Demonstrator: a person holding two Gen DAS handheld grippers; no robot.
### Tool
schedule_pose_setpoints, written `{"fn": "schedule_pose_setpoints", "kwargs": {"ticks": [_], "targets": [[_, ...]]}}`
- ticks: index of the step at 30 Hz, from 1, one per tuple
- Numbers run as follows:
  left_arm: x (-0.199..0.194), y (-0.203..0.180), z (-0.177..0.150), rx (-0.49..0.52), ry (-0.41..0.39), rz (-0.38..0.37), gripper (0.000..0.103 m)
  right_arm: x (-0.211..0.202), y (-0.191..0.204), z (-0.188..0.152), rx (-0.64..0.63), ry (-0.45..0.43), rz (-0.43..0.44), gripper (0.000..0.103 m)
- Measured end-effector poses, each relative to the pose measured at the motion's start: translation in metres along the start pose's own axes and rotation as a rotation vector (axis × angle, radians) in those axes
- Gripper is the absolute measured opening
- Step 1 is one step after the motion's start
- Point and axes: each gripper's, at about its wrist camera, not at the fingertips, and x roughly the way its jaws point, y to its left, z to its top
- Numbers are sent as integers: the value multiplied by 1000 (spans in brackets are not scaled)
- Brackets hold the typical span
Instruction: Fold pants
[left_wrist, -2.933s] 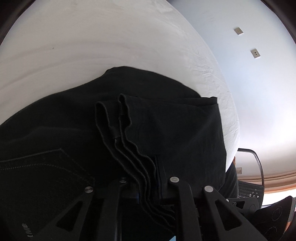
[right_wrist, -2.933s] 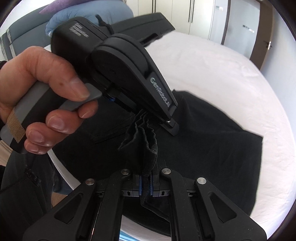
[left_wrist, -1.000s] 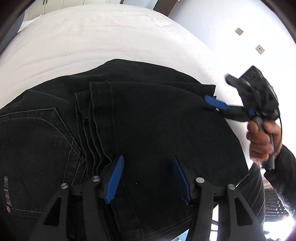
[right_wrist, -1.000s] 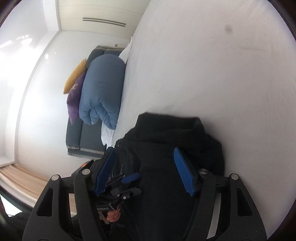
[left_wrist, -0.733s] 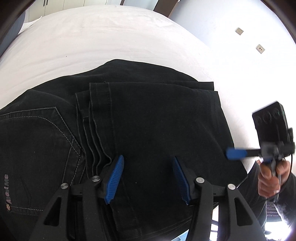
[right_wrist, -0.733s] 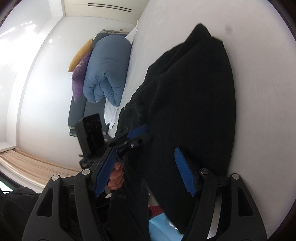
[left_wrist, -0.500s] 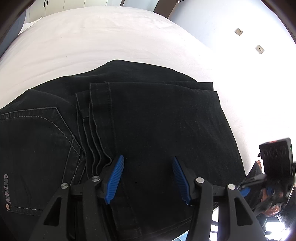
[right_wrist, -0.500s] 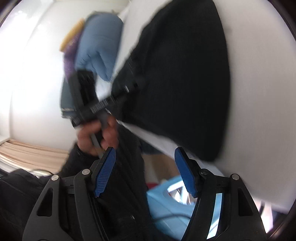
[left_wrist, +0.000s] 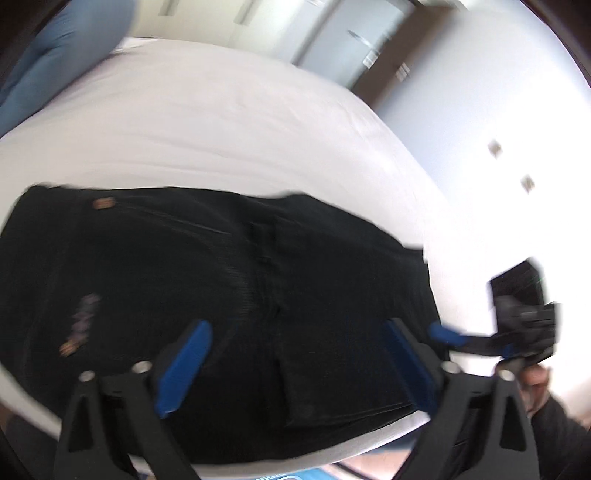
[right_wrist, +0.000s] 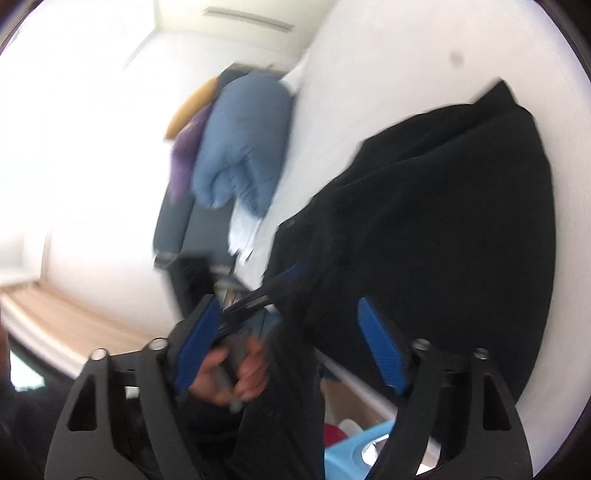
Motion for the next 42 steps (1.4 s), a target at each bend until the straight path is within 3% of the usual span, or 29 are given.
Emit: {"fn": "schedule_pose_setpoints", "kwargs": {"ticks": [1,2,6,10,13,17,21,24,29,32,34,38,40,42], "targets": [[-13,13,-1,-45,-24,1,100,7,-21,4,78,-2,-55,80],[-27,26,-2,-89,-47,0,100,13,-35,5,126,-1,-96,68],[-84,84,-9,-261,-173,19,100,16,-13,3,50,19,-151,70],[-116,139,-21,-429,-263,25,100,19,11,-1,57,-1,-33,75],[-121,178,-33,-571,-274,-8,100,33,21,-1,73,-14,27,78],[-108,224,-50,-741,-259,-53,99,59,34,0,86,11,25,78],[-87,243,-69,-893,-267,-149,94,66,42,4,79,32,42,78],[-80,241,-68,-891,-273,-173,92,67,43,3,71,53,35,78],[-62,246,-65,-935,-278,-247,75,77,30,4,109,37,66,78],[-51,248,-62,-951,-263,-252,57,83,31,6,109,50,69,78],[-48,248,-60,-963,-254,-269,32,82,30,7,100,68,68,78],[-49,245,-62,-953,-262,-252,22,99,32,19,106,108,56,78],[-54,241,-60,-932,-272,-241,19,111,26,26,121,129,11,78],[-58,233,-55,-895,-281,-225,18,126,8,29,149,167,-169,75]]}}
